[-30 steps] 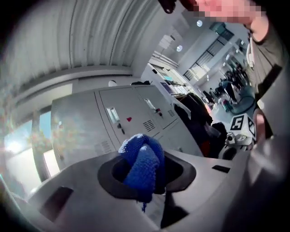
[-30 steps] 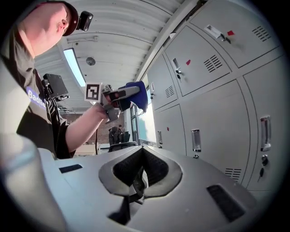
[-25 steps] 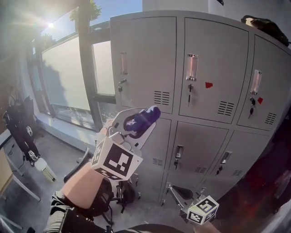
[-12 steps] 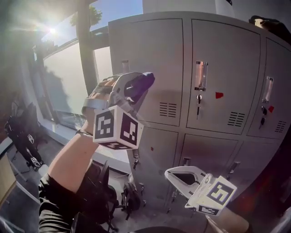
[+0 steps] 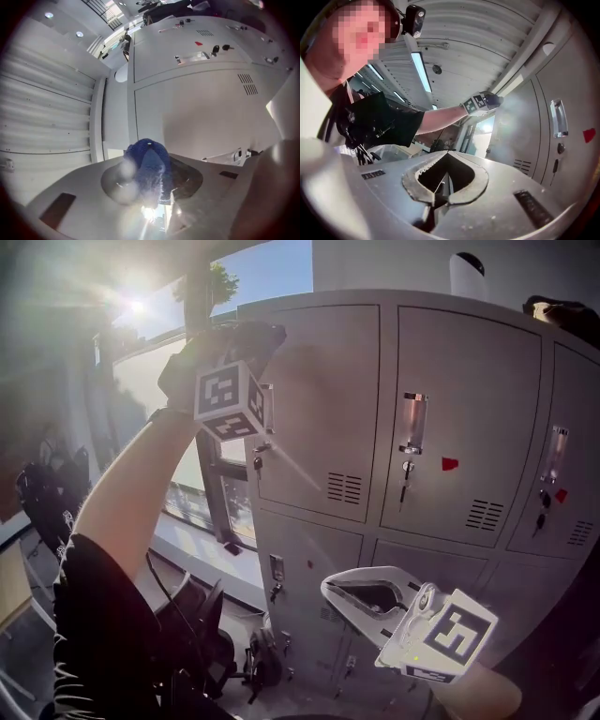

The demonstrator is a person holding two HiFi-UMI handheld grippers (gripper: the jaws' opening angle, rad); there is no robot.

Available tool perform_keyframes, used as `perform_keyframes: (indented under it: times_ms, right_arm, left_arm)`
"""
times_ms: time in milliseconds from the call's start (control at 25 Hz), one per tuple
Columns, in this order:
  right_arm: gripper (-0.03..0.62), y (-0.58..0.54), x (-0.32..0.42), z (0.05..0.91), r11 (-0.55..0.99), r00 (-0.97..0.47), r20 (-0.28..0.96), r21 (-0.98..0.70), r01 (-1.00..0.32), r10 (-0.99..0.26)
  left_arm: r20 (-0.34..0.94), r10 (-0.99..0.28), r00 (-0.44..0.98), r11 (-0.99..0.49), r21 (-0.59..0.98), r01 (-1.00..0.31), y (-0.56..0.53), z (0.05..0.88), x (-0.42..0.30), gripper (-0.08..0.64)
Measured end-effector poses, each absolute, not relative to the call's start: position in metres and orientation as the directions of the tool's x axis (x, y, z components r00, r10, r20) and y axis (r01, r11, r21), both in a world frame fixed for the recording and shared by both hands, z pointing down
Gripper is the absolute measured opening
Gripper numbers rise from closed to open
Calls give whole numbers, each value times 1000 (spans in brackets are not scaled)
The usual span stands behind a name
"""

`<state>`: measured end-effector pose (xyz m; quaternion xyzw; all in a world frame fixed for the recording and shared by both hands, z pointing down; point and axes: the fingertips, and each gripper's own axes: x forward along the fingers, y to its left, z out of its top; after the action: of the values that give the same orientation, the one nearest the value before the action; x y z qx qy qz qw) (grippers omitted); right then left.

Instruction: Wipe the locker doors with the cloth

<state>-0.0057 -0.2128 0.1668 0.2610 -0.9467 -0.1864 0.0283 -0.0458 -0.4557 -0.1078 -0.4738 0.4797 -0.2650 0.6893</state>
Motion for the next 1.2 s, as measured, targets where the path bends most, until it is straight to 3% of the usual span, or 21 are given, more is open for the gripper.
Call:
perform_keyframes:
  times_ms: [720, 1200]
  right_arm:
    - [5, -222, -26, 113, 803, -885, -42, 402, -440, -464]
    - [5, -239, -18, 144, 832, -880, -19, 316, -456, -475]
  left_arm:
    - [-418, -826, 378, 420, -904, -82, -501, -137, -43, 124]
    - [-381, -825, 417, 343, -924, -166, -501, -74, -39, 124]
